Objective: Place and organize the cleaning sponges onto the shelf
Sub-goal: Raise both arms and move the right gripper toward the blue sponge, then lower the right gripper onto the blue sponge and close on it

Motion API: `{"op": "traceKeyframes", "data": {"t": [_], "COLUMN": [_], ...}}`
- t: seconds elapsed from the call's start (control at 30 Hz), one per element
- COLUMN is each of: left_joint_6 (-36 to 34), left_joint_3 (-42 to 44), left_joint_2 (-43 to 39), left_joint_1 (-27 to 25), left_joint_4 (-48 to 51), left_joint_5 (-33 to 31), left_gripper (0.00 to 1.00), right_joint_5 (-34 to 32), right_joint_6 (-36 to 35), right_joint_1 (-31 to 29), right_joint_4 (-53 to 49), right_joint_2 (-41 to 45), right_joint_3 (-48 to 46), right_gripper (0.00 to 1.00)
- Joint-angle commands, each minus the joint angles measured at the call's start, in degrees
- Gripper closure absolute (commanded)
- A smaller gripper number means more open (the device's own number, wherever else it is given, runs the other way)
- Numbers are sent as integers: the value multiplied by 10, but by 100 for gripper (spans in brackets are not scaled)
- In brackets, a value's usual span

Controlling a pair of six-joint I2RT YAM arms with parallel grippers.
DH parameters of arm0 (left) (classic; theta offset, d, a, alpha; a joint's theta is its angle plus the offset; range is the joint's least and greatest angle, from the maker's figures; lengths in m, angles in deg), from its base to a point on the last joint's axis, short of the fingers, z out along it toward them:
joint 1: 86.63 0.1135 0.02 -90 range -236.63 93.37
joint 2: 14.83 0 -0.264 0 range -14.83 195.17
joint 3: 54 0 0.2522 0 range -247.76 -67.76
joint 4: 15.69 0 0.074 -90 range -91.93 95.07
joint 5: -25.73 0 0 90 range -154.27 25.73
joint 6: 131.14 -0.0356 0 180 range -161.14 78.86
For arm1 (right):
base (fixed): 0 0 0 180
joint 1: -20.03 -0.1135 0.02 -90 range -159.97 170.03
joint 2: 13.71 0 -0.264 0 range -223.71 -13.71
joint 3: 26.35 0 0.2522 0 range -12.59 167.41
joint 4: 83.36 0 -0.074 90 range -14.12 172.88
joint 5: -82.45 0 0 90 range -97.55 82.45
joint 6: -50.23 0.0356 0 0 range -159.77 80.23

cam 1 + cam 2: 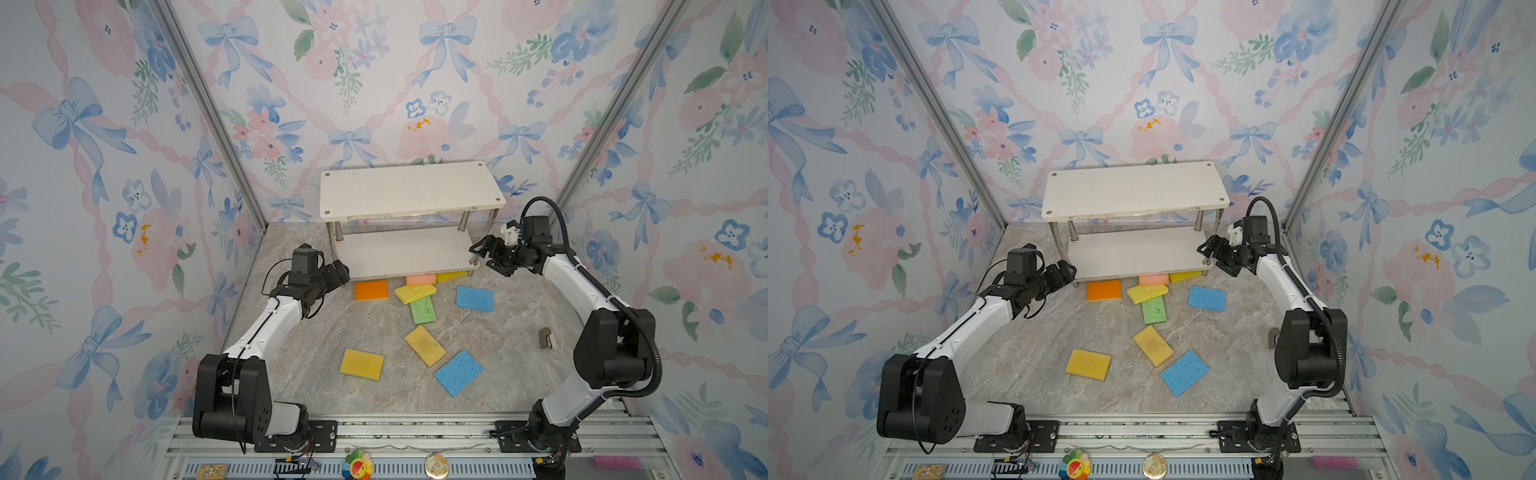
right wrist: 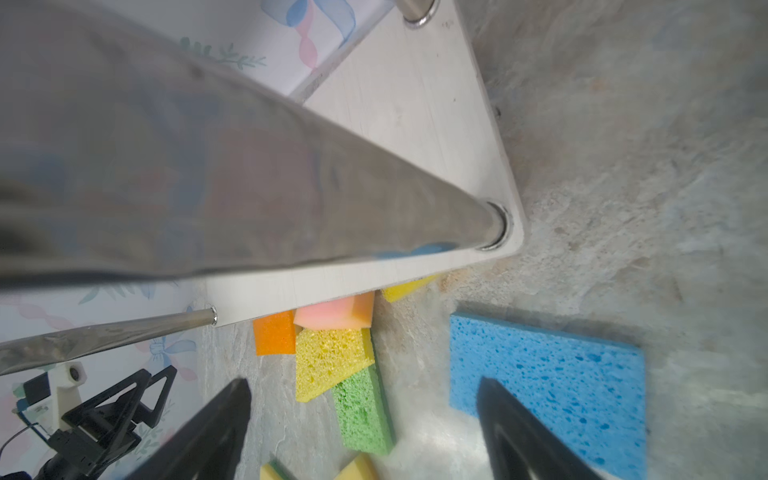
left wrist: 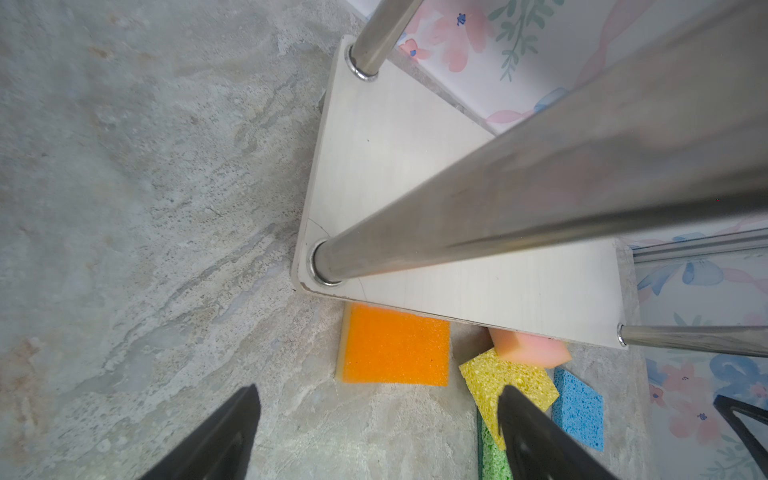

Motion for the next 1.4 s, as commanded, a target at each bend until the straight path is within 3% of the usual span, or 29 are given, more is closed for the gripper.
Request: {"op": "traceKeyframes", "data": {"t": [0.0,0.33,0.5,0.87,1.37], "left_joint_6": [9,27,32,38,41], "left_joint_3": [20,59,76,87,96], "left_joint_2": [-16,-56,-81,-88,-101], "left_joint_1": [4,3,2,2,2], "left_joint_4": [-8,-8,-8,-8,-7], "left_joint_5": [9,17,14,6,0], "left_gripper": [8,8,8,7,7], "right_joint_5": [-30,-109,-160,-212,-222], "right_joint_6": [71,227,269,428,434], "right_joint_1": [-13,-30,-31,-57,-47], "right_joint_4": [35,63,-53,-28,-24], "right_joint_2": [15,61,50,74,36], "right_joint_3": [-74,-167,-153,-205,-199], "right_gripper": [15,28,35,33,37]}}
